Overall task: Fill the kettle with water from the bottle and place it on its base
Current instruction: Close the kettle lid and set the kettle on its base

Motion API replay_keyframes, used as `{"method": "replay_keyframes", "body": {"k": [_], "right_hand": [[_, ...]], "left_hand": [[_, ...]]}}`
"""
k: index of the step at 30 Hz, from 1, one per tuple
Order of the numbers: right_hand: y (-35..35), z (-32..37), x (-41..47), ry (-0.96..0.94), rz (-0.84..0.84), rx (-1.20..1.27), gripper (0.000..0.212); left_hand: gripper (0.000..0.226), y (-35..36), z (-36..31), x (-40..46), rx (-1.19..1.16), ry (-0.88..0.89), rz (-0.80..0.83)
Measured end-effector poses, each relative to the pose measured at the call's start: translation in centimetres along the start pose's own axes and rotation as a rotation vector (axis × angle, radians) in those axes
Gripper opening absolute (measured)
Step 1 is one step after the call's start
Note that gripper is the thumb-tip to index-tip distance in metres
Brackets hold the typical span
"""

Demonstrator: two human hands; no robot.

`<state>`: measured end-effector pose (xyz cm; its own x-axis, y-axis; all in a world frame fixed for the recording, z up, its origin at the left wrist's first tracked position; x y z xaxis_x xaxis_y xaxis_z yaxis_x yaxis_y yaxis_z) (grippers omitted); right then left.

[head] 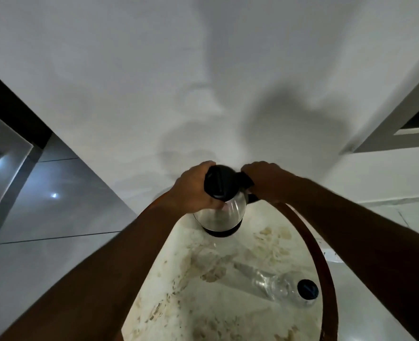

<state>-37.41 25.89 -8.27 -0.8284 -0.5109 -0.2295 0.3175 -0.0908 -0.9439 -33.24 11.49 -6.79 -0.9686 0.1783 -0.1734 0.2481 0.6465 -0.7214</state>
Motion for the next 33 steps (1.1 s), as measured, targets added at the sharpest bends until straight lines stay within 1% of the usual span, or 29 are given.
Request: {"method": "replay_keyframes", "body": {"k": [3,6,8,13,19,22,25,28,33], "right_hand": [[1.8,-1.3,1.2,0.023,-0.006,0.023,0.022],[2.2,-2.5,1.3,0.052,-0.044,0.069,0.021],[2.2,-3.0,1.2,0.057,-0.048,0.096,0.023],[2.9,-2.0,0.2,0.043,0.007,0.167,0.019],[2.8,-1.2,-1.2,0.058,0.017,0.25,0.027],[2.5,-0.9,-1.5,0.073,-0.02,0.252,0.026],[2.5,-1.2,-1.4,0.11,-0.061,0.234,0.019],[2.8,-2.3,-1.4,0.155,-0.081,0.234,0.018],[2.9,-3.1,-1.3,0.186,-0.112,0.205,0.015]], "left_hand": [[0.097,1.4,1.0,1.5,0.0,-0.019,0.01],[0.103,2.1,1.4,2.3,0.015,-0.008,-0.02],[0.106,2.2,1.4,2.6,0.013,-0.002,-0.013],[0.103,2.2,2.2,1.9,-0.012,-0.009,0.033],[0.101,2.6,2.7,0.6,-0.076,0.005,0.033],[0.106,2.6,3.2,0.5,-0.1,-0.021,0.041],[0.108,2.2,3.4,1.0,-0.126,-0.052,0.052],[0.108,2.6,2.6,1.5,-0.115,-0.04,0.078],[0.106,2.8,1.9,1.6,-0.108,-0.023,0.063]]}}
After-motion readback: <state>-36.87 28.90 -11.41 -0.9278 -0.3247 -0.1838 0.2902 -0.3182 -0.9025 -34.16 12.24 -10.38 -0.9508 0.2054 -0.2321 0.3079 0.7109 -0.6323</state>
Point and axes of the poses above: each hand's wrist, its own x-axis towards the middle knuckle, its own y-axis out of the palm, z = x × y, the point moved 9 cm from there along x, towards the middle knuckle, and after that the axes turned 3 degrees about x, right-handed, at the moved point
